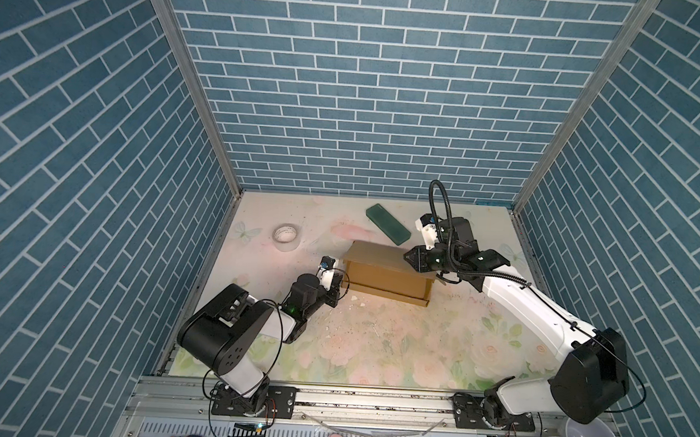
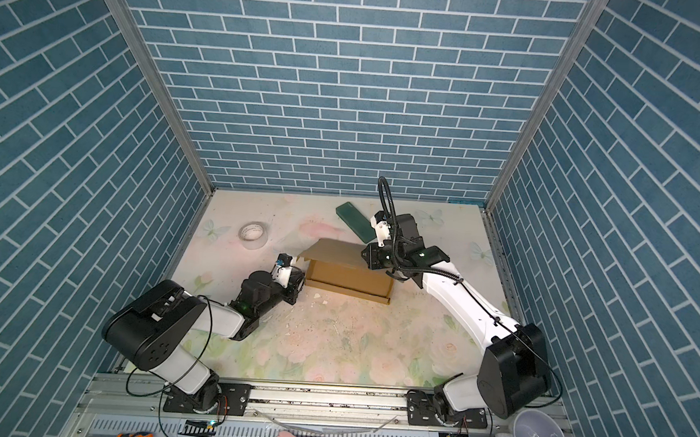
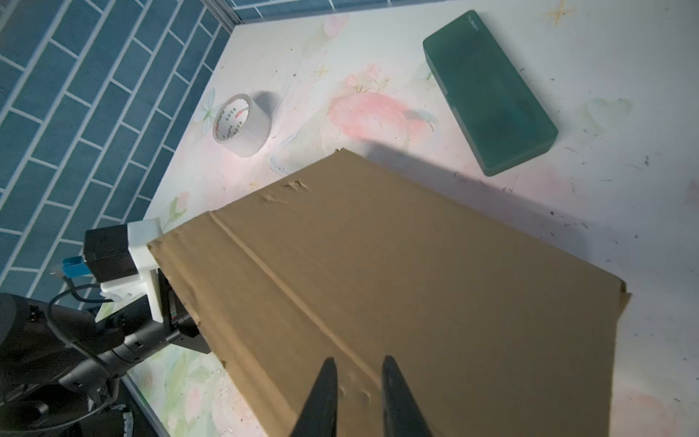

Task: Fold the paper box

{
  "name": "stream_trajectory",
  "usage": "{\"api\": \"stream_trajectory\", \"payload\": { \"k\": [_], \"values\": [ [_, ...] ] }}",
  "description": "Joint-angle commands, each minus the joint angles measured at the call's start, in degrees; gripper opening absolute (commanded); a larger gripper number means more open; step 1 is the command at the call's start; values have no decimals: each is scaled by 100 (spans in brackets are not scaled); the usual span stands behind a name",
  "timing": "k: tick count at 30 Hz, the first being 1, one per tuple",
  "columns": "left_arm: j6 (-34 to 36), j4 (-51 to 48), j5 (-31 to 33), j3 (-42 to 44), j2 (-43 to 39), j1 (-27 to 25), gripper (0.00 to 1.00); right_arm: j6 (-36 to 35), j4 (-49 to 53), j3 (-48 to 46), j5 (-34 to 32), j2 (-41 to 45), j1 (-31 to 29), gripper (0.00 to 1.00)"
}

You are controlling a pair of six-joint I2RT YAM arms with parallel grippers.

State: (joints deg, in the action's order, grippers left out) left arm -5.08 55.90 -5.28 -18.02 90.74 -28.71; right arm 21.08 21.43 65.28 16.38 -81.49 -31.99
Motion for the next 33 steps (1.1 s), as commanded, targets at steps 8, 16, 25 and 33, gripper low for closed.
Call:
{"api": "stream_trajectory", "payload": {
  "k": [8,16,25,33],
  "values": [
    [-206,-1667,730,269,-1465,-73,27,169,-408,-355,58,-151,-38,21],
    [-1094,-5351,2214,-496,-3305,129,33,86,-473,-621,-72,-231,-89,20],
    [-1389,-6617,13,-2152,-3663,1264,57,-34,-509,-1141,-681,-307,-415,20],
    [-1364,-5832,-1731,-3151,-1760,707,56,-56,-603,-1353,-870,-536,-510,19]
  ]
}}
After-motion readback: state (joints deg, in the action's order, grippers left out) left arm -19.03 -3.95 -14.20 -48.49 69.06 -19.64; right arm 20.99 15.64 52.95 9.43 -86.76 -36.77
